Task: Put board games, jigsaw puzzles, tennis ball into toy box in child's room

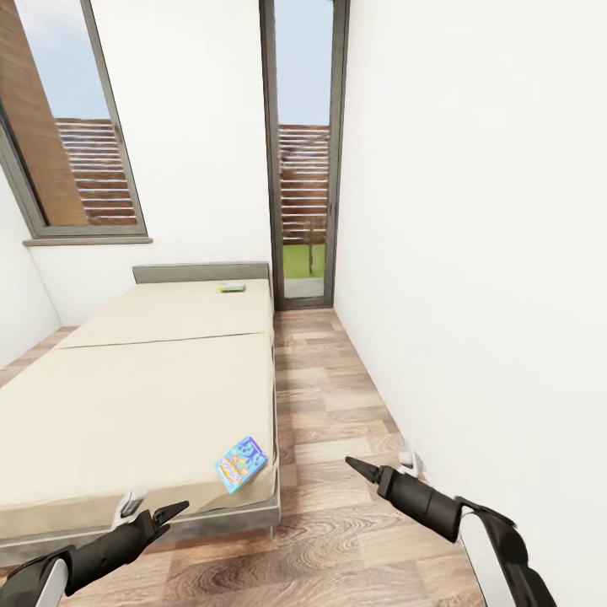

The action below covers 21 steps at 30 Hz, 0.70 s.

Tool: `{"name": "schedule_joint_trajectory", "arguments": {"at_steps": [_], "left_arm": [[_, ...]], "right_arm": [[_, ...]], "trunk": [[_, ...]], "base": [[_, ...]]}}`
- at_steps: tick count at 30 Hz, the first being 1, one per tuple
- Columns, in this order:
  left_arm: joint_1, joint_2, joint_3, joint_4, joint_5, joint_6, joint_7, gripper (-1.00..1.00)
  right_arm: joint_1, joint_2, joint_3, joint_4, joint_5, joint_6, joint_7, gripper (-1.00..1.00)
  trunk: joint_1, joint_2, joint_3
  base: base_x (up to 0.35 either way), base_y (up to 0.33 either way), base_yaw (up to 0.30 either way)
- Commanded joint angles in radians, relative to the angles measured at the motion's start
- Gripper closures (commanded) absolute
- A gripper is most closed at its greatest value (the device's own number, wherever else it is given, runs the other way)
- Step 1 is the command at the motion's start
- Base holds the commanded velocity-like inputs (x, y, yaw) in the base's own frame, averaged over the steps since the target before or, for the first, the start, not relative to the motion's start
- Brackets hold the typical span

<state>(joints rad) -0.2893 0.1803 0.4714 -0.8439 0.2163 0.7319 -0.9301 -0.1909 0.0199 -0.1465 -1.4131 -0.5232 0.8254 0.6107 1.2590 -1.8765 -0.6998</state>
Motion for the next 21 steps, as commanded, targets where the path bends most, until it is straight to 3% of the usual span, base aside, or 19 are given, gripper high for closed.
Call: {"name": "schedule_joint_trajectory", "arguments": {"at_steps": [1, 2, 4, 10, 21], "left_arm": [[-0.001, 0.000, 0.001, 0.000, 0.003, 0.006, -0.001, -1.00], [-0.001, 0.000, 0.001, 0.000, 0.003, 0.006, -0.001, -1.00], [-0.001, 0.000, 0.001, 0.000, 0.003, 0.006, -0.001, -1.00], [-0.001, 0.001, 0.001, 0.000, 0.003, 0.006, -0.001, -1.00], [-0.001, 0.001, 0.001, 0.000, 0.003, 0.006, -0.002, -1.00]], "right_arm": [[-0.001, 0.003, 0.016, 0.012, -0.001, -0.002, -0.014, -1.00], [-0.001, 0.008, 0.052, 0.037, -0.001, -0.025, -0.052, -1.00], [-0.001, 0.011, 0.085, 0.060, -0.006, -0.053, -0.089, -1.00], [-0.002, 0.016, 0.153, 0.104, -0.013, -0.125, -0.168, -1.00], [-0.002, 0.016, 0.170, 0.116, -0.017, -0.142, -0.189, -1.00]], "trunk": [[0.000, 0.000, -0.001], [0.000, 0.000, -0.001], [0.000, 0.000, -0.001], [0.000, 0.000, -0.001], [0.000, 0.000, -0.001]], "base": [[0.001, -0.002, 0.000], [0.000, -0.001, 0.000], [0.000, 0.000, 0.000], [0.000, 0.000, 0.000], [0.000, 0.000, 0.000]]}}
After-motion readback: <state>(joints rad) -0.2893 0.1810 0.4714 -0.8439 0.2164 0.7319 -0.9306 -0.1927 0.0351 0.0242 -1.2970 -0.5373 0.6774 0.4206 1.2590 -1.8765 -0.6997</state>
